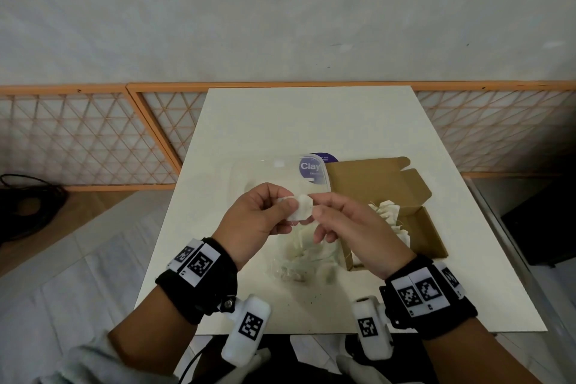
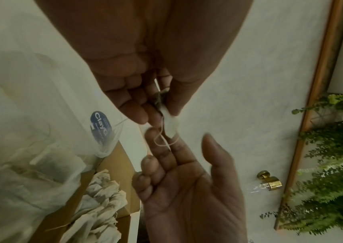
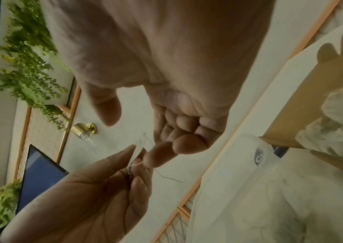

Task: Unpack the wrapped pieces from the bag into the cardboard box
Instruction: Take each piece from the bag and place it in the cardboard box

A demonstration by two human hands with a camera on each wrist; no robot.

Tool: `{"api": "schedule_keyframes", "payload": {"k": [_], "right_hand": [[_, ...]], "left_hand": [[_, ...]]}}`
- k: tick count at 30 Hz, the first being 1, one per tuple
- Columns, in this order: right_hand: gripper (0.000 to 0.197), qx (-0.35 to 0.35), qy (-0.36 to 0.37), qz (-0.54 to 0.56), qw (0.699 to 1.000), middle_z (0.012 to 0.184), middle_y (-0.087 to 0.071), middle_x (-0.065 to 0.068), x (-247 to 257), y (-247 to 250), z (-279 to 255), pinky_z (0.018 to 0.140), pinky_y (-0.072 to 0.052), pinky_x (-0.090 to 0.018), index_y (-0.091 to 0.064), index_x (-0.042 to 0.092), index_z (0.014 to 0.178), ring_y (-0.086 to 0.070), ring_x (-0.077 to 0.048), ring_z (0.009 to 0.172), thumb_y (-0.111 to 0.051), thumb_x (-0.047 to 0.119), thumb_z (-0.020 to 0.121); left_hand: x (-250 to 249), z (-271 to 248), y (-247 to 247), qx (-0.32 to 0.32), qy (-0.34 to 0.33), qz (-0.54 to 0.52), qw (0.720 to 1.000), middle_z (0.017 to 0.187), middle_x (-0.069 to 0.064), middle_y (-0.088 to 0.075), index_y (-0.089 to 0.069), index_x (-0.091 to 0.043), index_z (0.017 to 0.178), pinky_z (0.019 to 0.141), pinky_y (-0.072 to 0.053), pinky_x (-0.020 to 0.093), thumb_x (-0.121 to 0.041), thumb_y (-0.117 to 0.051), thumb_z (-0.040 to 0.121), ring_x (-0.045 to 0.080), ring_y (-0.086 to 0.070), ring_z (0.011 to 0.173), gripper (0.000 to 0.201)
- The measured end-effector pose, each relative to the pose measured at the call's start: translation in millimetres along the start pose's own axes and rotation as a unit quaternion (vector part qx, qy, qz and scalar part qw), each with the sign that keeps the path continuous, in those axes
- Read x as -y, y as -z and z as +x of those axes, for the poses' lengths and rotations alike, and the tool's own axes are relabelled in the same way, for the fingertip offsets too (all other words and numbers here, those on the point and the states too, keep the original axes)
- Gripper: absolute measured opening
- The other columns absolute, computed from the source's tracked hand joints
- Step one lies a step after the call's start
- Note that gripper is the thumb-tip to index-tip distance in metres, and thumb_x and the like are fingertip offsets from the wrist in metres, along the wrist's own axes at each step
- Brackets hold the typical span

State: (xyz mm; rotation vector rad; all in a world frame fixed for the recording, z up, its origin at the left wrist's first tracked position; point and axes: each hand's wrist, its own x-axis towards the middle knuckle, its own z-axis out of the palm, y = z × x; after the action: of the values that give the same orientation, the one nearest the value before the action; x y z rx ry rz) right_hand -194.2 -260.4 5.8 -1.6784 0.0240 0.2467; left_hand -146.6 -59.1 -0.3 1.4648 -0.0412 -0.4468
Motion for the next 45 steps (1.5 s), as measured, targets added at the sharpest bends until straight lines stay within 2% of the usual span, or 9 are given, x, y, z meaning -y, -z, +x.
{"api": "schedule_keyframes", "payload": {"k": [7, 11, 15, 21, 27, 33, 39, 42, 45], "right_hand": [[0.017, -0.021, 0.042, -0.095, 0.994, 0.077, -0.068, 0.002, -1.2, 6.8, 4.0, 0.065, -0.050, -0.018, -0.074, 0.014, 0.096, -0.058, -0.009, 0.065, -0.061, 0.021, 0.105], [0.016, -0.004, 0.065, -0.143, 0.988, 0.080, -0.068, -0.002, 6.5, 8.6, 3.7, 0.068, -0.051, -0.024, -0.072, 0.018, 0.096, -0.060, -0.009, 0.068, -0.060, 0.022, 0.106], [0.015, 0.007, 0.096, -0.196, 0.976, 0.083, -0.069, 0.003, 19.0, 8.5, 4.7, 0.070, -0.052, -0.029, -0.070, 0.021, 0.093, -0.063, -0.013, 0.072, -0.061, 0.024, 0.105], [0.020, 0.006, 0.152, -0.367, 0.918, 0.072, -0.056, 0.014, 41.4, 25.1, 5.2, 0.062, -0.036, -0.019, -0.062, 0.024, 0.086, -0.053, -0.007, 0.070, -0.058, 0.032, 0.104], [0.020, -0.001, 0.174, -0.442, 0.880, 0.091, -0.054, 0.014, 56.4, 31.0, 1.3, 0.069, -0.037, -0.013, -0.063, 0.024, 0.089, -0.054, -0.004, 0.085, -0.057, 0.036, 0.104], [0.017, -0.034, 0.190, -0.415, 0.889, 0.094, -0.056, 0.012, 64.5, 31.4, 3.2, 0.075, -0.047, -0.024, -0.064, 0.027, 0.093, -0.059, -0.007, 0.085, -0.055, 0.038, 0.102], [0.019, -0.043, 0.165, -0.338, 0.925, 0.090, -0.060, 0.006, 51.5, 32.6, 15.8, 0.072, -0.043, -0.026, -0.066, 0.019, 0.093, -0.056, -0.006, 0.081, -0.057, 0.031, 0.105], [0.025, -0.022, 0.159, -0.277, 0.947, 0.083, -0.063, -0.005, 37.4, 21.0, 17.9, 0.068, -0.050, -0.042, -0.066, 0.014, 0.091, -0.058, -0.019, 0.073, -0.057, 0.031, 0.106], [0.027, -0.006, 0.157, -0.230, 0.960, 0.087, -0.068, -0.011, 24.7, 10.4, 15.5, 0.073, -0.053, -0.054, -0.069, 0.019, 0.095, -0.062, -0.034, 0.080, -0.056, 0.042, 0.104]], "left_hand": [[1.4, -2.4, 2.9, -0.016, -0.003, 0.031, 0.999, 0.085, 0.007, -0.071, -0.065, -0.005, 0.103, 0.075, -0.061, 0.030, -0.007, -0.068, 0.097, 0.020, -0.069, 0.078, 0.007], [1.2, -3.9, 3.7, 0.010, -0.040, 0.164, 0.986, 0.080, -0.001, -0.059, -0.071, -0.029, 0.116, 0.074, -0.050, 0.022, -0.015, -0.076, 0.092, 0.007, -0.058, 0.073, 0.028], [-5.6, -3.2, -2.3, 0.021, -0.070, 0.231, 0.970, 0.084, 0.006, -0.069, -0.076, -0.025, 0.094, 0.071, -0.049, 0.032, -0.024, -0.075, 0.094, 0.010, -0.057, 0.072, 0.002], [-8.9, -8.8, -2.1, 0.024, -0.109, 0.322, 0.940, 0.079, -0.012, -0.067, -0.071, -0.020, 0.083, 0.073, -0.049, 0.020, -0.040, -0.068, 0.098, 0.000, -0.060, 0.074, 0.025], [-11.1, -15.2, -5.2, 0.049, -0.135, 0.293, 0.945, 0.086, -0.006, -0.078, -0.072, -0.031, 0.103, 0.092, -0.056, 0.048, -0.030, -0.061, 0.104, 0.008, -0.075, 0.088, 0.011], [-16.7, -21.4, -12.9, 0.079, -0.154, 0.252, 0.952, 0.093, -0.001, -0.079, -0.072, -0.017, 0.102, 0.093, -0.057, 0.053, -0.021, -0.063, 0.103, 0.013, -0.077, 0.091, 0.011], [-23.8, -23.1, -15.4, 0.002, -0.236, 0.230, 0.944, 0.123, -0.007, -0.067, -0.077, -0.015, 0.097, 0.104, -0.051, 0.047, -0.022, -0.071, 0.097, 0.018, -0.061, 0.125, 0.009], [-31.0, -22.8, -17.2, 0.003, -0.218, 0.145, 0.965, 0.115, -0.003, -0.075, -0.073, -0.010, 0.086, 0.093, -0.058, 0.045, -0.010, -0.071, 0.093, 0.017, -0.071, 0.106, 0.008], [-33.8, -20.2, -17.0, 0.012, -0.205, 0.108, 0.973, 0.098, 0.011, -0.079, -0.071, -0.008, 0.084, 0.083, -0.058, 0.053, -0.005, -0.073, 0.091, 0.043, -0.069, 0.089, 0.008]]}}
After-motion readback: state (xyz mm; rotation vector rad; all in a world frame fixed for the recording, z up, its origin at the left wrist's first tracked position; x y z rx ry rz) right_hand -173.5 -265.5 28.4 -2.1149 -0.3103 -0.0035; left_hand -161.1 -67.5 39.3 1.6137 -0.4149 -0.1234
